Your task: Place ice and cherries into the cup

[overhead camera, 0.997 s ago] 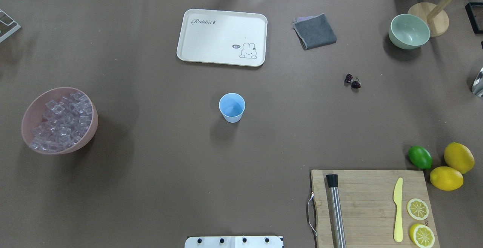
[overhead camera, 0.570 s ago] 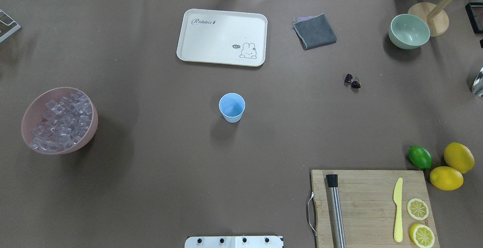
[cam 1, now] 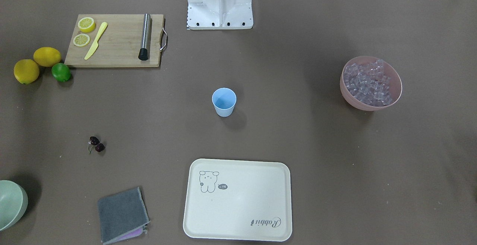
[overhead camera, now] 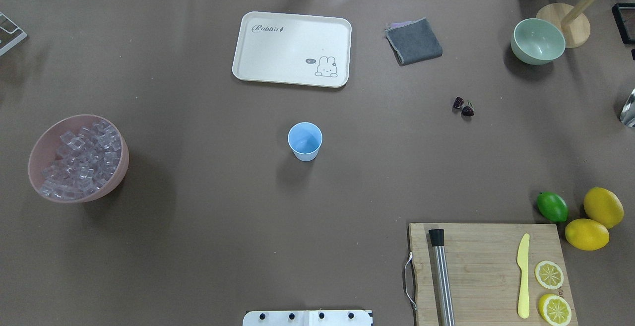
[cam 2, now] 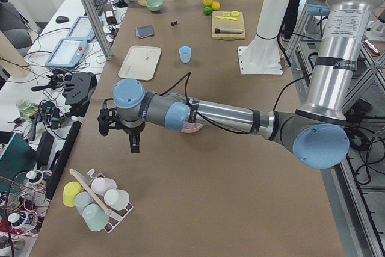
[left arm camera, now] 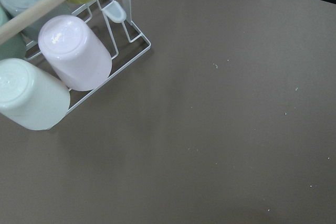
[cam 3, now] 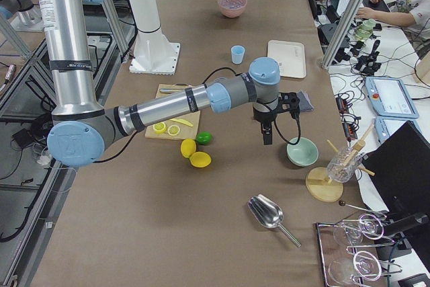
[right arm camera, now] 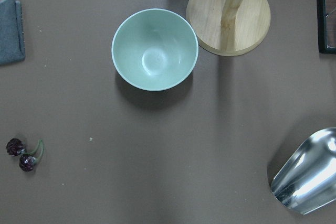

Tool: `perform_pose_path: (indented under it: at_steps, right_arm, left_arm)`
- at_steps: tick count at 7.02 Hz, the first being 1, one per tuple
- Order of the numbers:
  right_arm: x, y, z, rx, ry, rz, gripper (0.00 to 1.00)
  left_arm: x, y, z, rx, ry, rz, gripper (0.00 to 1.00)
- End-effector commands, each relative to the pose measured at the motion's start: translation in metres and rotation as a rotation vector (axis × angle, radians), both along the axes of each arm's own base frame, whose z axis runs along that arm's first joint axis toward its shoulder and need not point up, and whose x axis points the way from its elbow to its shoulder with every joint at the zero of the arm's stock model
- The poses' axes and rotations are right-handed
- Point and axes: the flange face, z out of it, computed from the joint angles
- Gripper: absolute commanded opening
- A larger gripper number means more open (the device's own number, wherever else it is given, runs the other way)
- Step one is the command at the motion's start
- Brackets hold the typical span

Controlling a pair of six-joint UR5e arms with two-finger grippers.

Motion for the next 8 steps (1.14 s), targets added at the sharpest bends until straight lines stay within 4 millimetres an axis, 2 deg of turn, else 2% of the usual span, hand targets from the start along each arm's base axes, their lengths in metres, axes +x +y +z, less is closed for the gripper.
perform_pose_path:
  at_steps: [1,3,4,5,6,7,8]
  right_arm:
    - [0.0,0.0,-0.001,0.021,0.002,0.005,1.0]
    - [0.0,-0.001,0.0,0.018,0.001,0.005,1.0]
    - [0.0,-0.001,-0.001,0.017,-0.001,0.007,1.0]
    - [-0.001,0.0,0.0,0.018,-0.001,0.003,1.0]
    - [-0.001,0.0,-0.002,0.022,-0.001,0.002,1.0]
    - [-0.007,-0.002,-0.001,0.023,0.0,-0.013,1.0]
    - [-0.015,-0.006,-0.011,0.033,-0.004,-0.016,1.0]
  left_arm:
    - [0.015,-0.008,0.011,0.041,-0.088,0.001,0.98]
    - [0.024,0.002,0.012,0.019,0.026,0.038,0.98]
    - [0.023,0.001,0.01,0.019,0.028,0.033,0.98]
    - [0.023,0.0,0.006,0.017,0.034,0.021,0.98]
    - [0.026,-0.01,-0.01,0.074,0.019,0.034,0.98]
    - [0.027,-0.007,-0.017,0.126,0.025,0.039,0.98]
    - [0.032,0.0,-0.018,0.143,0.03,0.049,0.98]
